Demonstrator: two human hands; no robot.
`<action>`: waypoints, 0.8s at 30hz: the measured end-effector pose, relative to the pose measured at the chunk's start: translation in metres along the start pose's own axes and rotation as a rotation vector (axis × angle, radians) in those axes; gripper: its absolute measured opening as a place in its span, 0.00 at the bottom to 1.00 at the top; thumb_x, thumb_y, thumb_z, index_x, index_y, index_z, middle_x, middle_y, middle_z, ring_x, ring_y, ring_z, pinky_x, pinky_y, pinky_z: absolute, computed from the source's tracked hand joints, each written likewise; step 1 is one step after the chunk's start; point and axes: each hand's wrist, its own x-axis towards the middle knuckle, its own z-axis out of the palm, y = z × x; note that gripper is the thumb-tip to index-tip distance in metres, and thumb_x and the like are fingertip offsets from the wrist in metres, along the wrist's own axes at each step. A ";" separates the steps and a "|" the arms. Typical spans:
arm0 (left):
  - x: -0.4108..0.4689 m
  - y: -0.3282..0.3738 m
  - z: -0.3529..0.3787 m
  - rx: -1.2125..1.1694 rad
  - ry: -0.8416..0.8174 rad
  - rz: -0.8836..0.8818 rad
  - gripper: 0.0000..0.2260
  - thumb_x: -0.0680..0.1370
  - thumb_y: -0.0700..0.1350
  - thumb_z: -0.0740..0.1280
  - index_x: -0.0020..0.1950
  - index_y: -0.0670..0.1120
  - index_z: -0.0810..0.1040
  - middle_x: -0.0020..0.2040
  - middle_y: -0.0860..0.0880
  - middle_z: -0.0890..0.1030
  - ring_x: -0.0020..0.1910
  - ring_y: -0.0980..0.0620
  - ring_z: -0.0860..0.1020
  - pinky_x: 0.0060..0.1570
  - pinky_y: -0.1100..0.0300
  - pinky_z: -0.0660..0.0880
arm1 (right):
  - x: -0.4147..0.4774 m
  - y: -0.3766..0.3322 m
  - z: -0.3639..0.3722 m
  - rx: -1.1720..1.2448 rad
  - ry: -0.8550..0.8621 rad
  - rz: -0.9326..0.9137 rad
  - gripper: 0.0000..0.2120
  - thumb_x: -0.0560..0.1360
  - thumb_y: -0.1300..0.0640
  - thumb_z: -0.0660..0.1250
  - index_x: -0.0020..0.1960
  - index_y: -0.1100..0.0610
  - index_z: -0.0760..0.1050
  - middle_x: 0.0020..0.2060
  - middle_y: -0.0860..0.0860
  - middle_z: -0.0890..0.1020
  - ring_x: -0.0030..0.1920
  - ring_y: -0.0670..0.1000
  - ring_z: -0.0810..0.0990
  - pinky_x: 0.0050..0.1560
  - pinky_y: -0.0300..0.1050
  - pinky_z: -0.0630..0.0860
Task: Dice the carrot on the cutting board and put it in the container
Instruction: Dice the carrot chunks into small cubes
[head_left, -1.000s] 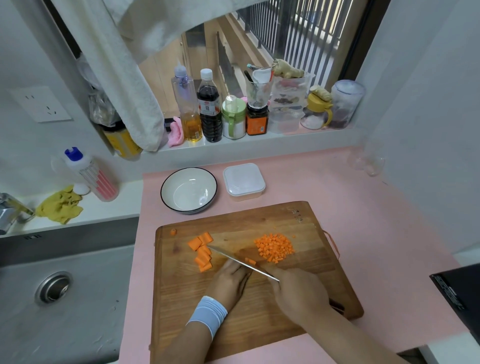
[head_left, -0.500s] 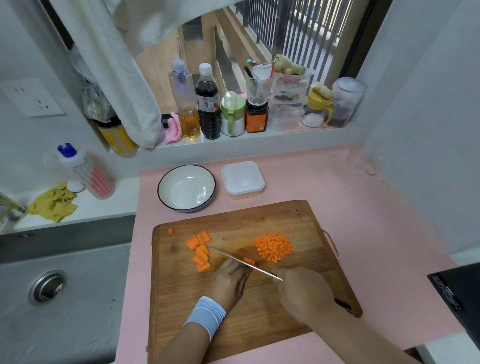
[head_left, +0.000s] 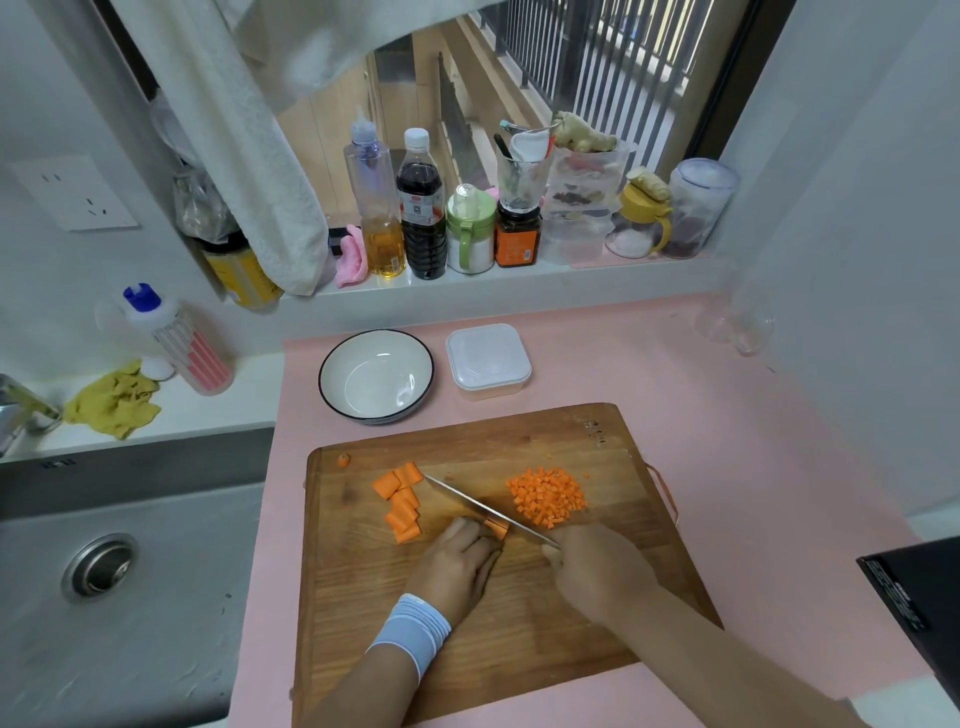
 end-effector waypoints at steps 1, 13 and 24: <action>0.000 0.000 0.000 -0.009 0.005 -0.009 0.04 0.78 0.41 0.68 0.48 0.44 0.82 0.46 0.49 0.79 0.47 0.50 0.77 0.46 0.57 0.77 | -0.001 0.000 0.000 -0.005 0.002 -0.005 0.15 0.82 0.45 0.57 0.49 0.50 0.80 0.38 0.46 0.80 0.39 0.49 0.80 0.42 0.46 0.77; 0.001 0.001 -0.001 -0.023 0.028 -0.027 0.04 0.76 0.39 0.71 0.49 0.44 0.84 0.49 0.50 0.82 0.51 0.51 0.78 0.57 0.61 0.75 | -0.025 0.000 0.006 -0.092 0.106 -0.075 0.12 0.82 0.47 0.57 0.59 0.45 0.77 0.43 0.46 0.82 0.41 0.46 0.79 0.39 0.39 0.68; 0.001 -0.001 0.000 -0.041 0.024 -0.017 0.03 0.77 0.39 0.70 0.47 0.44 0.84 0.46 0.50 0.81 0.48 0.52 0.76 0.54 0.66 0.73 | -0.016 0.000 0.000 -0.017 0.006 0.025 0.14 0.82 0.45 0.58 0.44 0.48 0.77 0.34 0.43 0.76 0.35 0.46 0.76 0.35 0.39 0.69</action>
